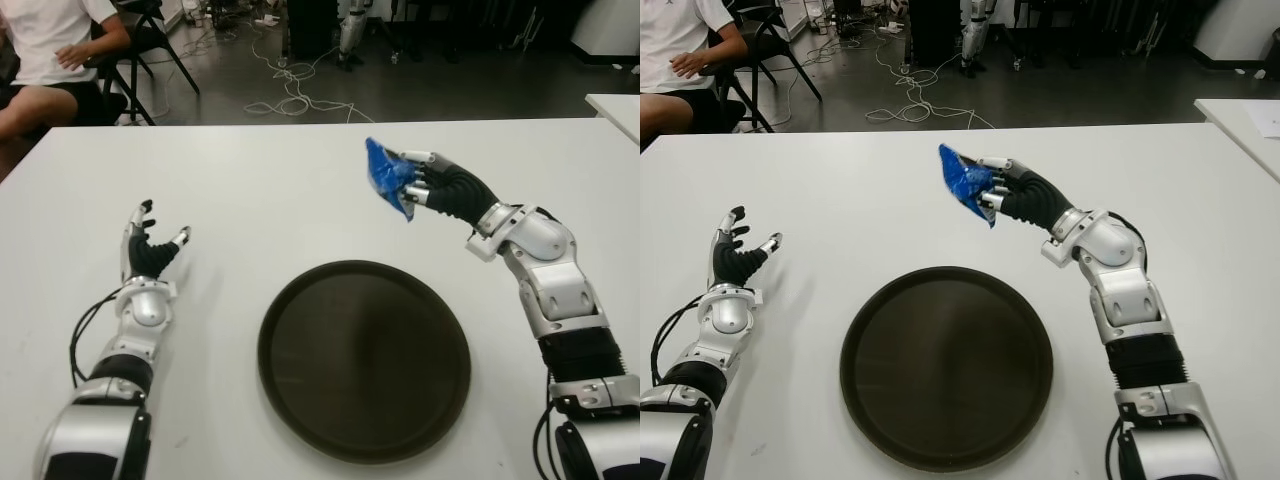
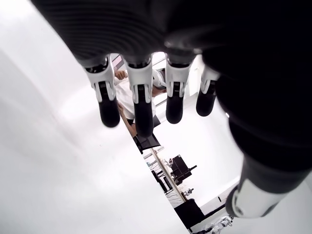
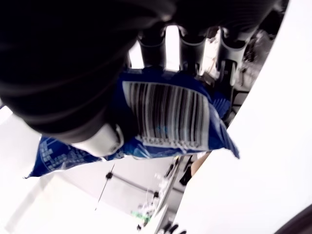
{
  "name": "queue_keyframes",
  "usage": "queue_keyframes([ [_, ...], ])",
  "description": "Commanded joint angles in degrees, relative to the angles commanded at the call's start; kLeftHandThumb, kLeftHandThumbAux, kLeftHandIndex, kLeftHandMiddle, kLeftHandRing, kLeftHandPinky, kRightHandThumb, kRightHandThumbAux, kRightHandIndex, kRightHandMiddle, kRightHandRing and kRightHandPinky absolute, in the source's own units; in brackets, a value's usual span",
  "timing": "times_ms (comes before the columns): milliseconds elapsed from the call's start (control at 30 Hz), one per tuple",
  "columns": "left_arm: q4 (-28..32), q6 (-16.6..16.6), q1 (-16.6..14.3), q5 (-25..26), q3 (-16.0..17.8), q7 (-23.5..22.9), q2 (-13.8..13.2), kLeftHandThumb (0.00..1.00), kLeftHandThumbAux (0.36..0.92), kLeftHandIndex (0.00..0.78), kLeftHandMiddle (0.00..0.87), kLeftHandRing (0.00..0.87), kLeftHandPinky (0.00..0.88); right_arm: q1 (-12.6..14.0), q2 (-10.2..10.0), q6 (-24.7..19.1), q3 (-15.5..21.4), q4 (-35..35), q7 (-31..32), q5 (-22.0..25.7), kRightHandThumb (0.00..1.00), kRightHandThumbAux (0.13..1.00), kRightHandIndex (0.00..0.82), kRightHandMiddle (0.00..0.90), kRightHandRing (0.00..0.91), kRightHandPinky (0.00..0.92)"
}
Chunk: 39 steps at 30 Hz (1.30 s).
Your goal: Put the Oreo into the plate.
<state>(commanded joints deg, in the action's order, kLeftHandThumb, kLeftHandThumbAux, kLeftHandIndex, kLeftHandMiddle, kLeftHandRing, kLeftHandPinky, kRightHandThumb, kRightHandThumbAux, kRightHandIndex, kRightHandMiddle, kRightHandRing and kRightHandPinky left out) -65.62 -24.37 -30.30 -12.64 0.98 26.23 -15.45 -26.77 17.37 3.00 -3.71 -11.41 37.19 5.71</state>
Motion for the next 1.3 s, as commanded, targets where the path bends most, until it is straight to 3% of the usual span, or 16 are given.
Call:
queue_keyframes([
  [667, 0.37, -0.17, 0.25, 0.49, 0.20, -0.69, -0.06, 0.241, 0.715, 0.067, 0.122, 0.121, 0.115, 1.56, 1.08, -2.75, -4.76, 0.55, 1.74, -3.27, 0.847, 0.671, 0.433, 0.524, 0.817, 0.816],
  [867, 0.19, -0.16, 0.18, 0.54, 0.30, -0.74, -0.14, 0.234, 0.704, 0.068, 0.131, 0.137, 0.152, 1.95, 1.59, -4.55, -6.09, 1.48, 2.26, -3.86, 0.848, 0.671, 0.433, 0.533, 0.822, 0.824],
  [1300, 0.48, -0.58, 0.38, -0.11, -0.10, -0.45, -0.32, 0.213, 0.702, 0.067, 0.127, 0.136, 0.144, 3.42, 6.62, -5.65, -10.24, 9.36, 8.40, -5.37, 0.847, 0.672, 0.431, 0.524, 0.818, 0.804],
])
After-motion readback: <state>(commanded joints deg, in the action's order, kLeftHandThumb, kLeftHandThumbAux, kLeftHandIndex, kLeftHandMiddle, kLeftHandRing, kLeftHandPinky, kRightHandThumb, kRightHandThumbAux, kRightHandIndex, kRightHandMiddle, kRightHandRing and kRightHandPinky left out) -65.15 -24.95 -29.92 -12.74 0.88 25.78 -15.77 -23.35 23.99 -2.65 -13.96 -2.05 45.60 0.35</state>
